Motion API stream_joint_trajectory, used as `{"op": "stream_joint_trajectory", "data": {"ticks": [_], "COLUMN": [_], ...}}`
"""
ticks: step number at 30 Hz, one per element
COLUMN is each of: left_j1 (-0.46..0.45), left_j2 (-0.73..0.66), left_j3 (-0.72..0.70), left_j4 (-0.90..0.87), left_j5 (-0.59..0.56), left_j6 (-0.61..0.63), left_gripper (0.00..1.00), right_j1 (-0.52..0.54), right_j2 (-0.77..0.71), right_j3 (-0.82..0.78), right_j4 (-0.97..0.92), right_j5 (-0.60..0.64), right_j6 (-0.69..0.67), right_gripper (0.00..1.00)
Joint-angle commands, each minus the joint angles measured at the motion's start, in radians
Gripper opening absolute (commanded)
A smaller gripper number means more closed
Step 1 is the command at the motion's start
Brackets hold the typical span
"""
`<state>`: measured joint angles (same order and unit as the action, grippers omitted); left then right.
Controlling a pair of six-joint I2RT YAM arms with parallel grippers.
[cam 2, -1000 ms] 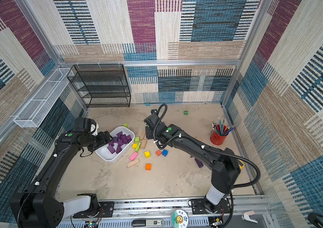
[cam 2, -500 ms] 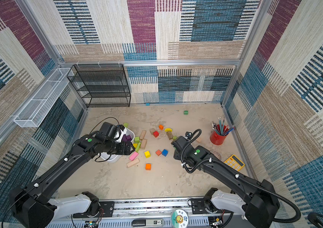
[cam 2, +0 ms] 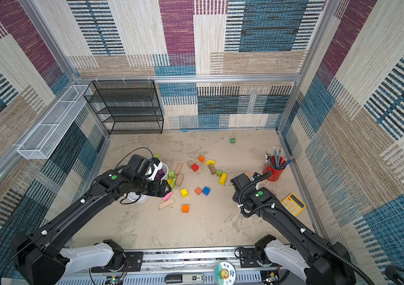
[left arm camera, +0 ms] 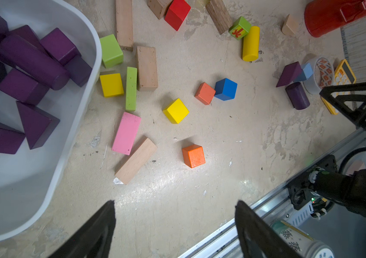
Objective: Pick purple bricks into the storage bin
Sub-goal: Pick up the building block from the center of the board.
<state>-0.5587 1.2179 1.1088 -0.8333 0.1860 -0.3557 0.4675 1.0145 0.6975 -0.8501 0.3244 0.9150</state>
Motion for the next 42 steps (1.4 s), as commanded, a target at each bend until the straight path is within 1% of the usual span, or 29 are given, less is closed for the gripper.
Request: {"op": "stream_joint_trajectory", "data": {"ticks": [1, 7, 11, 12, 13, 16, 21, 29, 34, 42], "left_j1": [-0.001, -0.001, -0.001, -0.001, -0.001, -0.001, -0.001, -0.001, -0.001, -0.001], "left_j2": [-0.004, -0.007, -0.007, -0.008, -0.009, -0.007, -0.007, -0.005, -0.003, -0.001], "left_j3": [-0.003, -0.001, -0.002, -0.003, -0.003, -0.003, -0.003, -0.004, -0.003, -0.003], "left_j4": [0.009, 0.009, 0.008, 0.009, 0.01, 0.01, 0.009, 0.009, 0.009, 0.009], "left_j5": [0.007, 0.009, 0.006, 0.004, 0.003, 0.006, 0.009, 0.006, 0.009, 0.012], "left_j6": [0.018, 0.02, 0.022, 0.021, 0.022, 0.021, 0.023, 0.024, 0.024, 0.024], "left_gripper": [0.85, 0.85, 0.85, 0.85, 0.85, 0.86, 0.86, 0.86, 0.86, 0.86], "right_j1": [-0.033, -0.08, -0.111, -0.122, -0.137, -0.168, -0.198, -0.218, -0.223, -0.232], "right_j2": [0.016, 0.078, 0.094, 0.095, 0.096, 0.111, 0.162, 0.234, 0.248, 0.29], "right_j3": [-0.009, -0.001, -0.013, -0.021, -0.03, -0.048, -0.044, -0.047, -0.06, -0.039], "right_j4": [0.026, 0.015, 0.053, 0.063, 0.078, 0.113, 0.135, 0.161, 0.179, 0.18], "right_j5": [-0.032, -0.047, -0.07, -0.075, -0.088, -0.117, -0.128, -0.143, -0.143, -0.137], "right_j6": [0.061, 0.157, 0.181, 0.182, 0.181, 0.177, 0.167, 0.175, 0.184, 0.174], "right_gripper": [0.67, 0.67, 0.67, 0.67, 0.71, 0.72, 0.73, 0.73, 0.73, 0.75]}}
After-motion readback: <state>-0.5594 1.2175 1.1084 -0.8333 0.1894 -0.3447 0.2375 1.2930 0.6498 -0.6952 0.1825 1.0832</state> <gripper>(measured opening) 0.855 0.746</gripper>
